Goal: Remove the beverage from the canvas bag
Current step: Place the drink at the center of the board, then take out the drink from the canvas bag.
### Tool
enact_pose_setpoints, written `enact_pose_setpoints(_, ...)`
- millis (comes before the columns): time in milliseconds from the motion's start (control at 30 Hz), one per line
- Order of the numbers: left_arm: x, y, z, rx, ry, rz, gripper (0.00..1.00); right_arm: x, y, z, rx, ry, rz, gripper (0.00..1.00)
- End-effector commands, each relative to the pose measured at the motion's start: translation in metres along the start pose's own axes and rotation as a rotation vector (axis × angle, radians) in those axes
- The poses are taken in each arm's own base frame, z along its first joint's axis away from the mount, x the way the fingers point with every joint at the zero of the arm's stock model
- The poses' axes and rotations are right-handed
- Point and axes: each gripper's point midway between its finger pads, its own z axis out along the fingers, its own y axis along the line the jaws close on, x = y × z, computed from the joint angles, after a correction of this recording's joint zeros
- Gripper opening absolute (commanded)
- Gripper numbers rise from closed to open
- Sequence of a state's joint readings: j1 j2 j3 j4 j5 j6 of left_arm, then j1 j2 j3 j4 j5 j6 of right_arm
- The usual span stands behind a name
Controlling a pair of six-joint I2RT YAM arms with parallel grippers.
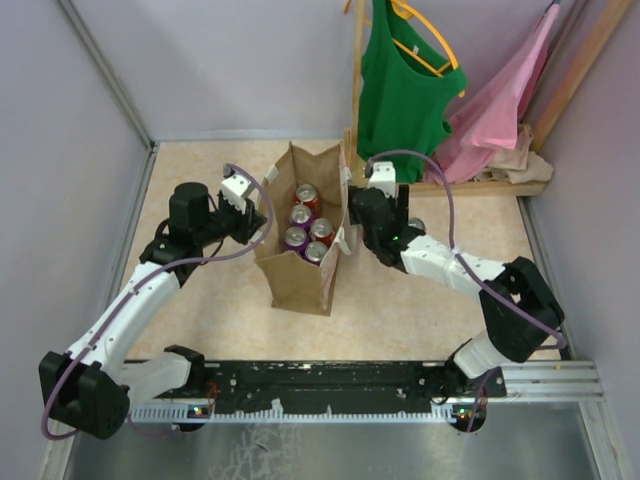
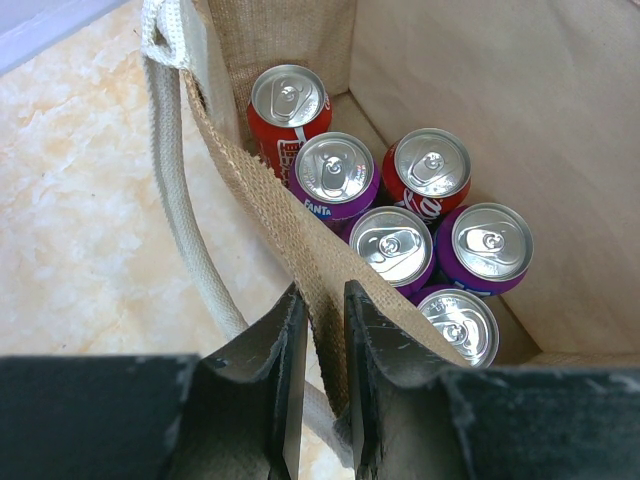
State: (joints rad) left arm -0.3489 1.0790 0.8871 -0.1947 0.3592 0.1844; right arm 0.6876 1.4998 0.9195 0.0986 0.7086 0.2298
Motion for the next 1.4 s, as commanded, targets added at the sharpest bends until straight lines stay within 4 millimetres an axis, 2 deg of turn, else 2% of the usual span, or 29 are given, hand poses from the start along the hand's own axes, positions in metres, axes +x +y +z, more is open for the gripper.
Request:
enact_pose_setpoints(0,0.009,-0.007,-0.006,0.028,0.03,0.002,0.27,-0.095,-0.026,-0.025,0.123,-0.177,0.1,0.92)
enact_pose_setpoints(33,0.007,-0.007,-0.006,0.028,0.026,0.003,0.27,-0.108,-0.03,-0.03,0.133,-0.198,0.103,0.98)
enact_pose_setpoints(67,0.006,-0.007,-0.007,0.029,0.024,0.005,0.27,-0.122,-0.034,-0.036,0.14,-0.221,0.102,0.99)
enact_pose_setpoints(167,0.003,-0.006,-0.007,0.023,0.012,0.007,0.26,-0.163,-0.045,-0.055,0.144,-0.284,0.115,0.99)
enact_pose_setpoints(300,0.004,-0.006,-0.007,0.021,0.008,0.005,0.27,-0.217,-0.047,-0.079,0.072,-0.362,0.152,0.99)
enact_pose_setpoints(400,0.005,-0.008,-0.007,0.026,0.007,0.001,0.26,-0.236,-0.046,-0.091,0.028,-0.392,0.203,0.99)
enact_pose_setpoints(533,0.002,-0.008,-0.009,0.024,-0.001,0.003,0.26,-0.259,-0.033,-0.114,-0.137,-0.48,0.242,0.99)
enact_pose_setpoints(667,-0.001,-0.008,-0.01,0.022,-0.01,0.006,0.26,-0.281,-0.026,-0.131,-0.207,-0.49,0.266,0.84)
enact_pose_setpoints(867,-0.002,-0.008,-0.011,0.022,-0.013,0.004,0.26,-0.298,0.021,-0.151,-0.222,-0.469,0.126,0.77)
enact_pose_setpoints(1000,-0.003,-0.009,-0.01,0.029,-0.02,-0.001,0.27,-0.305,0.052,-0.157,-0.295,-0.447,0.089,0.55)
enact_pose_setpoints(1067,-0.003,-0.011,-0.01,0.036,-0.021,-0.001,0.26,-0.3,0.069,-0.157,-0.338,-0.412,0.066,0.5)
enact_pose_setpoints(1167,-0.005,-0.011,-0.012,0.035,-0.027,0.001,0.27,-0.291,0.094,-0.158,-0.422,-0.368,0.07,0.31)
enact_pose_setpoints(1233,-0.006,-0.011,-0.013,0.036,-0.031,0.001,0.27,-0.282,0.111,-0.157,-0.463,-0.335,0.055,0.22)
enact_pose_setpoints(1367,-0.005,-0.013,-0.012,0.045,-0.034,-0.004,0.27,-0.255,0.138,-0.152,-0.515,-0.247,0.017,0.24)
